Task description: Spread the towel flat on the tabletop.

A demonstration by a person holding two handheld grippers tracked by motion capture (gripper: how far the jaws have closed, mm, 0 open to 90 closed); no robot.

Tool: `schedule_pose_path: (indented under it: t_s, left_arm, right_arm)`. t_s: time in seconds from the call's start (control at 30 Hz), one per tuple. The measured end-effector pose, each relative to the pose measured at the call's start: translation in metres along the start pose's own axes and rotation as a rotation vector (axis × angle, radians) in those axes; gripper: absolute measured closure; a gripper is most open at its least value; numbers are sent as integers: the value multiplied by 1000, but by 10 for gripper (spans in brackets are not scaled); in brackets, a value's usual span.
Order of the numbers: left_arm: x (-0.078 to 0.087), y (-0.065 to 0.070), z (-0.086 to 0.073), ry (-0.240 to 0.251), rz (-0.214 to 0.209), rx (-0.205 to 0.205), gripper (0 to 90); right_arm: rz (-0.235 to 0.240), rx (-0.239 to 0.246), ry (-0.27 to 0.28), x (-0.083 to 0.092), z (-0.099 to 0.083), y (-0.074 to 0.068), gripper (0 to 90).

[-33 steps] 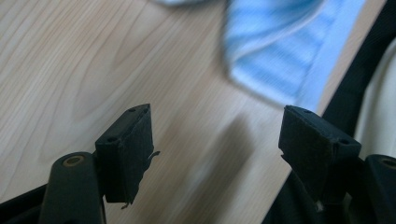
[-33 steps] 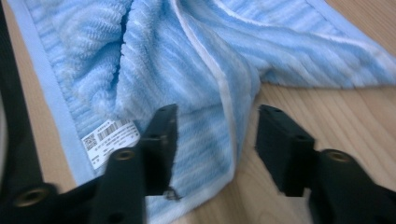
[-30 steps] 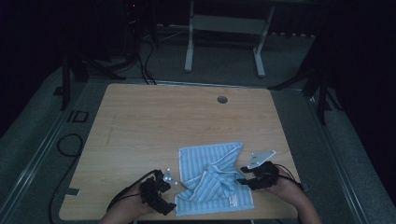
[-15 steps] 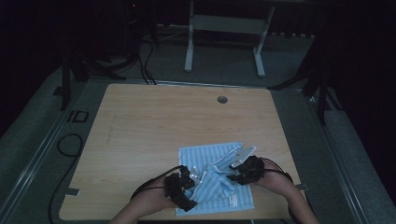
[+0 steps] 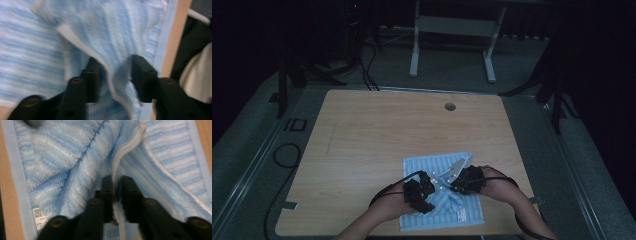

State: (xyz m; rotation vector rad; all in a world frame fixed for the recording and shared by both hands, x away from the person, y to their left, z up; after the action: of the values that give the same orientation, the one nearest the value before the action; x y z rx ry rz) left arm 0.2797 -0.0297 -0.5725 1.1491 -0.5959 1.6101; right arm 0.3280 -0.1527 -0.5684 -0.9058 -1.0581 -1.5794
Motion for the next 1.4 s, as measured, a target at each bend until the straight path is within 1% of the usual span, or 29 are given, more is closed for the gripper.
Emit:
schedule_pose_path:
  t_s: [0.03,0.07,0.1,0.13,0.23,0.33,0.43,0.5,0.57,0.6,0.63,0.67,0.73,0.77,0.8,0.83,0.87,0.9,0.93,0.97,1.0,1.1,1.13,1.17,1.23,1.27,1.3,1.33,1.4]
  left_arm:
    - [1,-2,0,2,9,-7,765]
    - [2,-3,0,7,28,-10,824]
    - [4,-4,0,-7,37,-24,867]
    - [7,-4,-1,-11,52,-41,872]
    - [15,-5,-2,-13,85,-57,878]
    - [27,-9,-5,2,119,-42,879]
    - [39,-12,-11,19,134,-18,879]
    - [48,-12,-16,21,144,-16,879]
    - [55,-12,-21,33,147,7,879]
    - [59,-13,-24,40,157,10,879]
    - [63,-14,-27,55,163,29,878]
    - [66,-14,-31,46,153,32,878]
    - [70,-16,-35,67,156,52,878]
    - [71,-16,-38,62,150,54,878]
    - [72,-19,-38,78,156,61,878]
    - [72,-24,-38,96,157,86,877]
    - [72,-24,-38,96,157,86,877]
    - [68,-35,-39,94,165,105,877]
    - [65,-41,-38,101,162,126,877]
    - [61,-47,-37,98,158,138,877]
    - [57,-54,-35,105,163,154,876]
    - [42,-71,-32,74,157,182,876]
    - [42,-71,-32,74,157,182,876]
    - [32,-77,-31,43,143,184,876]
    - [24,-80,-30,32,126,195,876]
    - [24,-80,-30,32,126,195,876]
    - [16,-82,-30,25,107,205,876]
    - [14,-83,-31,24,96,212,876]
    - [8,-84,-32,19,75,222,876]
  right_arm:
    - [2,-10,8,1,1,-1,876]
    - [5,-15,8,2,0,-1,881]
    - [-1,-16,9,3,0,-1,884]
    - [3,-21,10,5,-1,-2,885]
    - [0,-27,19,12,-4,-3,887]
    - [-20,-44,40,24,-9,-3,886]
    - [-39,-74,63,35,-17,-3,886]
    - [-60,-102,69,42,-25,-2,886]
    - [-73,-127,73,48,-34,0,886]
    - [-77,-144,74,50,-38,1,886]
    - [-74,-157,77,52,-43,1,887]
    - [-78,-171,85,53,-47,1,886]
    - [-68,-198,86,55,-54,0,886]
    - [-67,-205,88,54,-57,-1,886]
    - [-64,-219,91,54,-59,-1,886]
    - [-48,-226,96,52,-61,-3,886]
    - [-48,-226,96,52,-61,-3,886]
    - [-47,-233,99,49,-62,-5,886]
    - [-41,-242,97,47,-62,-6,886]
    - [-45,-246,92,44,-63,-5,886]
    - [-63,-262,86,41,-63,-3,886]
    - [-70,-295,58,29,-66,4,886]
    - [-64,-307,49,25,-67,7,885]
    - [-61,-308,34,20,-69,10,885]
    - [-65,-336,24,11,-72,17,886]
    - [-65,-336,24,11,-72,17,886]
    - [-63,-343,21,7,-73,20,885]
    - [-81,-363,14,-1,-76,27,885]
    - [-80,-365,3,-7,-77,31,885]
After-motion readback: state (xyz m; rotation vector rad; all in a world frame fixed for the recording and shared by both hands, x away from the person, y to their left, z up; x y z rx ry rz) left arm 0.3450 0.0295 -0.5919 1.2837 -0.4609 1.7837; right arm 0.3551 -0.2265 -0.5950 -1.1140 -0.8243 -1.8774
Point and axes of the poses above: each handheld gripper's, and its own axes: x roughly backward along the jaws, z roughly out of its top, y roughly to its right, the point moved 8 cm from there along -x, roughly forward along the jaws, and after that the axes turned 5 degrees about -z, right-handed, at the moved point
